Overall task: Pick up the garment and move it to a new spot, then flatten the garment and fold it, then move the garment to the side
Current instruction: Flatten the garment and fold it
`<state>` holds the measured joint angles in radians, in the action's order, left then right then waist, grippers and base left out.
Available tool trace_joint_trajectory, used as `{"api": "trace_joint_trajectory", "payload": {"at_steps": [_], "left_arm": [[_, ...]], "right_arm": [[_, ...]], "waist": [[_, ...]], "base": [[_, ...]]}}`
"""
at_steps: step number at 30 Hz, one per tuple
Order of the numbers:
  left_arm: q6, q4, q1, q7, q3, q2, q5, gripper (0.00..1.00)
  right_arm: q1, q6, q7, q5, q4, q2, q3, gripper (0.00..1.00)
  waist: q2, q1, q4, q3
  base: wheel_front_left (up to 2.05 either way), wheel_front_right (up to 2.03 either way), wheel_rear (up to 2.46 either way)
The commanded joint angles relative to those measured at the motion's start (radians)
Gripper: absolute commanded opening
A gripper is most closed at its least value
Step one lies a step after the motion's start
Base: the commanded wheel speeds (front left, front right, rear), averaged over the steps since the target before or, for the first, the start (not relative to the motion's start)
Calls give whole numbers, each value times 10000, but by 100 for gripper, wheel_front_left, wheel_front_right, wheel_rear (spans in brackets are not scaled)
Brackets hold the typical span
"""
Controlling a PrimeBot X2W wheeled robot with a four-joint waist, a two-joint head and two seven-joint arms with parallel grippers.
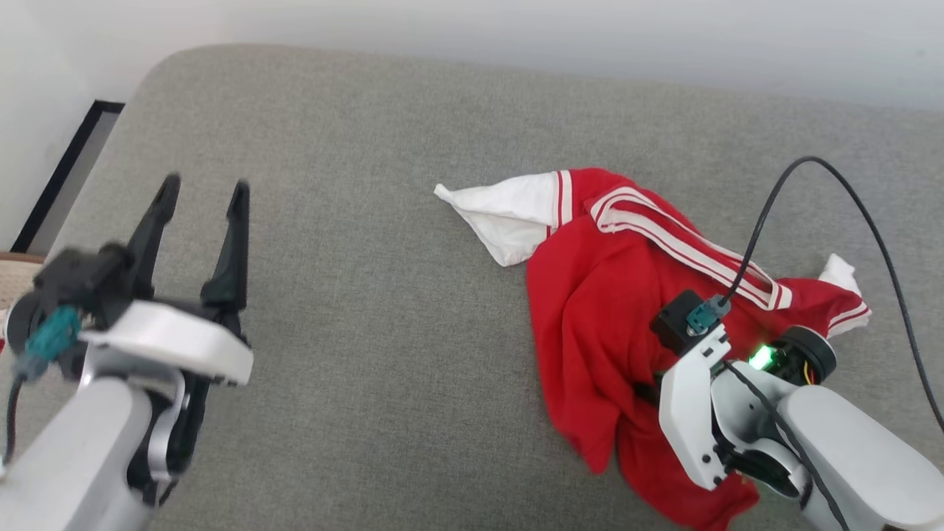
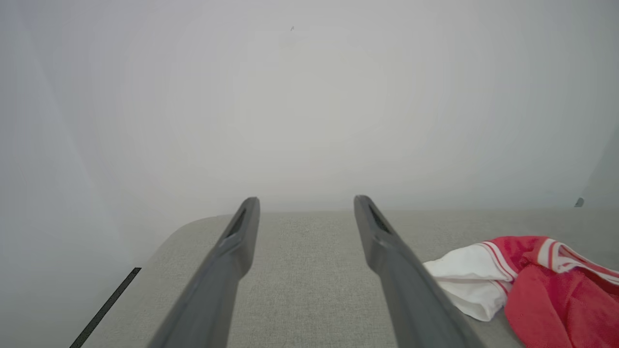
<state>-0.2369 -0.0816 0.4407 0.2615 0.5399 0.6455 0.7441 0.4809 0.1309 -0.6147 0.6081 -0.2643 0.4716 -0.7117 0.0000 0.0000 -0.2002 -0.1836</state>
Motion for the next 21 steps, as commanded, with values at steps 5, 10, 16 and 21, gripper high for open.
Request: {"api": "trace_joint_trajectory", "payload": {"at_steps": [5, 10, 16, 21], "left_arm": [[186, 197, -1474, 46, -1248, -502, -611, 100], [402, 332, -2556, 48, -2291, -1015, -1031, 100], [840, 409, -3490, 47, -3230, -1470, -1626, 100], [915, 616, -3935, 47, -3849, -1828, -1963, 100]], "right_arm": [[-381, -4, -509, 700, 1037, 453, -162, 0], [-923, -4, -1322, 1463, 2507, 1030, -166, 0], [-1850, -4, -2498, 2178, 4254, 1879, -84, 0], [-2529, -4, -3086, 2410, 5005, 2244, -46, 0]], "waist": [[0, 0, 188, 353], [0, 0, 368, 521], [0, 0, 458, 616], [0, 0, 443, 599]], "base": [[0, 0, 0], [0, 0, 0], [0, 0, 0], [0, 0, 0]]}}
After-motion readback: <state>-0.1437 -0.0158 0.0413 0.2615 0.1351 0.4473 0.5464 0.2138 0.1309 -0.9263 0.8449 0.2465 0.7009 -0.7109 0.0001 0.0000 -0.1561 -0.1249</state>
